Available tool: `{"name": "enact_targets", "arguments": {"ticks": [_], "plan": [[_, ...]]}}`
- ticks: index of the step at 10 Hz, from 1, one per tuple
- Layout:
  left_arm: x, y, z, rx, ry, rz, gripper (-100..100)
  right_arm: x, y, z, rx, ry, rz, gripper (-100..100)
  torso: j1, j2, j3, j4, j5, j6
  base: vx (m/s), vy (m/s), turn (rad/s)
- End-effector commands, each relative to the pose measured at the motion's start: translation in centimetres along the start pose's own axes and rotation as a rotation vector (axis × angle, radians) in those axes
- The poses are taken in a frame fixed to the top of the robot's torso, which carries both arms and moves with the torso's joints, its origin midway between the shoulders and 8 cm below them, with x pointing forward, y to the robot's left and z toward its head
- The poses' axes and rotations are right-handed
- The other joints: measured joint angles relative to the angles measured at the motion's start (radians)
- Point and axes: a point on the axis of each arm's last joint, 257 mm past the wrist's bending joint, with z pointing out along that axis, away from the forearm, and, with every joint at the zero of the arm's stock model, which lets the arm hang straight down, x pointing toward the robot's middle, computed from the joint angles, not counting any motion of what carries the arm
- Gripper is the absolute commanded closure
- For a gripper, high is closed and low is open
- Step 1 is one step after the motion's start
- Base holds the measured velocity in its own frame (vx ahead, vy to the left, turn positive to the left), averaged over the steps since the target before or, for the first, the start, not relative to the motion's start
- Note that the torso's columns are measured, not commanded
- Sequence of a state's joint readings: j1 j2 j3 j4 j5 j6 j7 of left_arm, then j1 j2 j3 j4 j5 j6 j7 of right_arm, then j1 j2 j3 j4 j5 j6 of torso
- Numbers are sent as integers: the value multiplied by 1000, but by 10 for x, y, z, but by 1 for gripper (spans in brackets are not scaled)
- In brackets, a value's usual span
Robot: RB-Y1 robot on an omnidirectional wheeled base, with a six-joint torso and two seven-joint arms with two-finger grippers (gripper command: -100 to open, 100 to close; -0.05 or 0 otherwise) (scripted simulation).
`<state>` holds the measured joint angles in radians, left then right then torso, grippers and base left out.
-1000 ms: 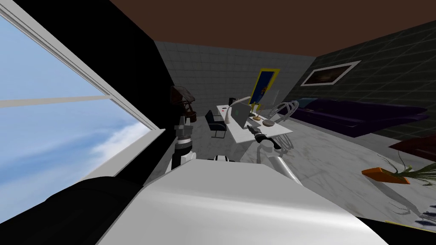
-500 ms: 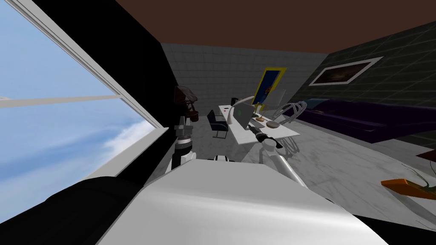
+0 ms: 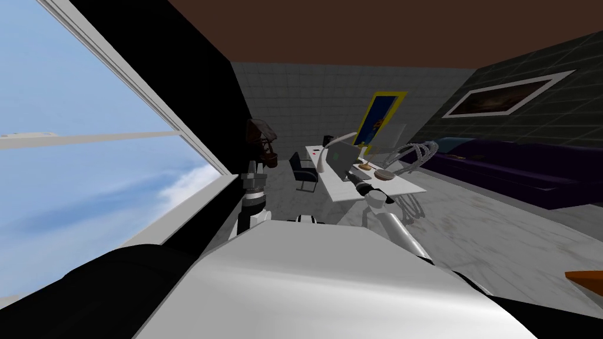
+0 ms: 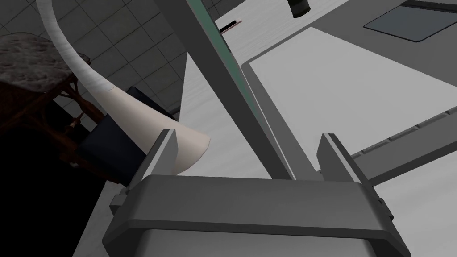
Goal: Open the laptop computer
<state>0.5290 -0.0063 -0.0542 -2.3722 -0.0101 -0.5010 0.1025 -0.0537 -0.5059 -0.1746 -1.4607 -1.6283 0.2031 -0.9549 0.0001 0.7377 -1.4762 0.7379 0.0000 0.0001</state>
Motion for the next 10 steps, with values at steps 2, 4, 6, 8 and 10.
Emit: {"name": "enact_targets", "arguments": {"ticks": [2, 4, 6, 8, 10], "plan": [[0, 0, 0, 0, 0, 0, 0, 15, 6, 3, 13, -7, 105, -100, 0, 0, 0, 0, 0, 0, 15, 12, 87], [0, 0, 0, 0, 0, 0, 0, 15, 7, 4, 14, -7, 107, -100, 0, 1, 0, 0, 0, 0, 5, 4, 20], [0, 0, 0, 0, 0, 0, 0, 9, 0, 20, 2, 10, 116, -100, -4, 2, 1, 1, -1, 0, -41, -79, -29], [0, 0, 0, 0, 0, 0, 0, 1, -10, 36, -9, 22, 122, -100, -4, 2, 1, 1, -1, 0, -59, -120, -28], [0, 0, 0, 0, 0, 0, 0, -9, -22, 52, -16, 29, 128, -100, -1, -2, -1, -1, 0, 1, -43, -101, -23]]}}
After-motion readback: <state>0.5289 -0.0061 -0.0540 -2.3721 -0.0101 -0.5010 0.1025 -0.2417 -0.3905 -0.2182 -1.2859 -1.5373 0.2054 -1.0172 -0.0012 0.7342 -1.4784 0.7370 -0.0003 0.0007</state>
